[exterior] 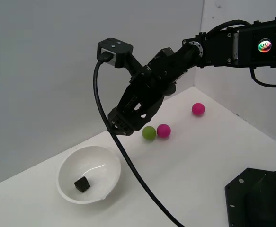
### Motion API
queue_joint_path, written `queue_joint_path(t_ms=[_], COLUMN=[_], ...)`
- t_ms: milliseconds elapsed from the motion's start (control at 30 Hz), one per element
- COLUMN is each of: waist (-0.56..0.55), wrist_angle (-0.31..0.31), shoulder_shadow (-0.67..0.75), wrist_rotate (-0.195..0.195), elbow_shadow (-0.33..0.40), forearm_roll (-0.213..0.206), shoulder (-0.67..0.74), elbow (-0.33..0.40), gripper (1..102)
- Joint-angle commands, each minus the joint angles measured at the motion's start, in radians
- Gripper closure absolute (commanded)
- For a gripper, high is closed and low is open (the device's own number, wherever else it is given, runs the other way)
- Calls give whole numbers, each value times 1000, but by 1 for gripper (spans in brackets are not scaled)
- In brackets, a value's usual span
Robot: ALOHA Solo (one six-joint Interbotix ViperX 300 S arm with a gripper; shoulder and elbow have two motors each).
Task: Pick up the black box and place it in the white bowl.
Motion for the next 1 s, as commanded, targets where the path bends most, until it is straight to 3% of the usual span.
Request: queue_joint_path(t_ms=[0,333,467,967], waist=[41,213,272,543], wrist_angle=[6,6,6,6], shoulder_shadow=[61,193,242,462], wrist_rotate=[14,69,91,204], elbow_shadow=[21,110,149,278], forearm_roll=[-6,5,6,6], shoulder=[51,183,232,454], elbow=[26,115,149,278], gripper=[51,52,62,63])
